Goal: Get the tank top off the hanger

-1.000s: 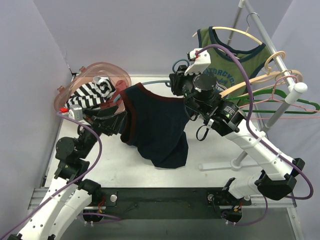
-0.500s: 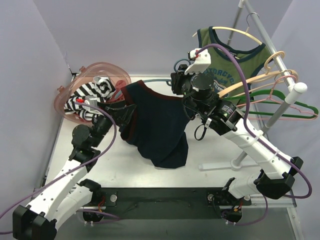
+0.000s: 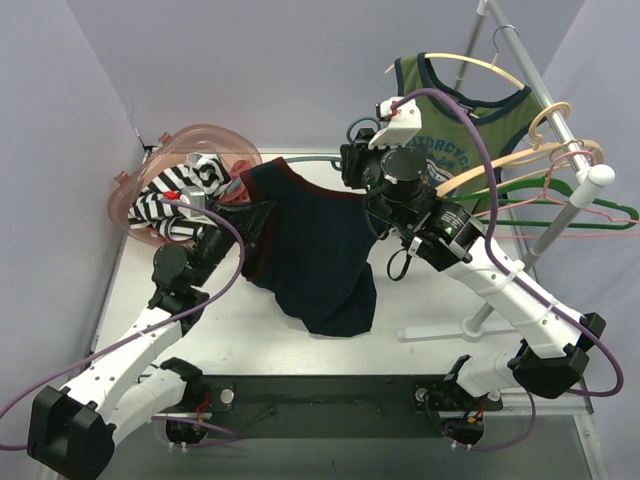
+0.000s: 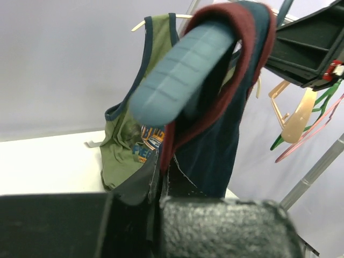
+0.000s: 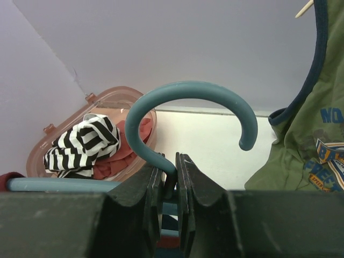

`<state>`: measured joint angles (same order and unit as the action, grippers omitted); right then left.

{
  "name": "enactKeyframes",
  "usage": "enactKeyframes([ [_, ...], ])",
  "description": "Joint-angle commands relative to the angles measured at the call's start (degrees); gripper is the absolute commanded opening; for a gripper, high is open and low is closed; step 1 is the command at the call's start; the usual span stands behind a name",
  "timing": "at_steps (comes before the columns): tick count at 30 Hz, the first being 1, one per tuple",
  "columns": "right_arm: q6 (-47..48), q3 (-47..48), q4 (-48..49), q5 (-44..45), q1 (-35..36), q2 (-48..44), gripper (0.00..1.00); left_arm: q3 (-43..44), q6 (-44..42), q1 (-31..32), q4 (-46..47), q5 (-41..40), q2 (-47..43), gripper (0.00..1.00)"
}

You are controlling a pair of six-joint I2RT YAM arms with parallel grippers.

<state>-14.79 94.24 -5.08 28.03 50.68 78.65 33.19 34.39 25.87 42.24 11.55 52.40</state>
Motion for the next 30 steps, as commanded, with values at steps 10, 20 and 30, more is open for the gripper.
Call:
enactKeyframes([
  [10,-0.3,-13.5,10.1,-5.1,-9.0,-7.3,0.0,6.4,-5.5,-1.7,-25.6,-5.5,-15.1,0.0],
  [20,1.3,-15.0,12.5,-1.7,-9.4,-10.5,0.0,13.7,-5.6,-4.4,-44.0,-16.8,-15.6,0.0],
  [30,-0.2,-15.7,13.0,-1.0,-9.8,-12.2,0.0,19.8,-2.8,-12.8,-54.1,-13.0,-12.5,0.0],
])
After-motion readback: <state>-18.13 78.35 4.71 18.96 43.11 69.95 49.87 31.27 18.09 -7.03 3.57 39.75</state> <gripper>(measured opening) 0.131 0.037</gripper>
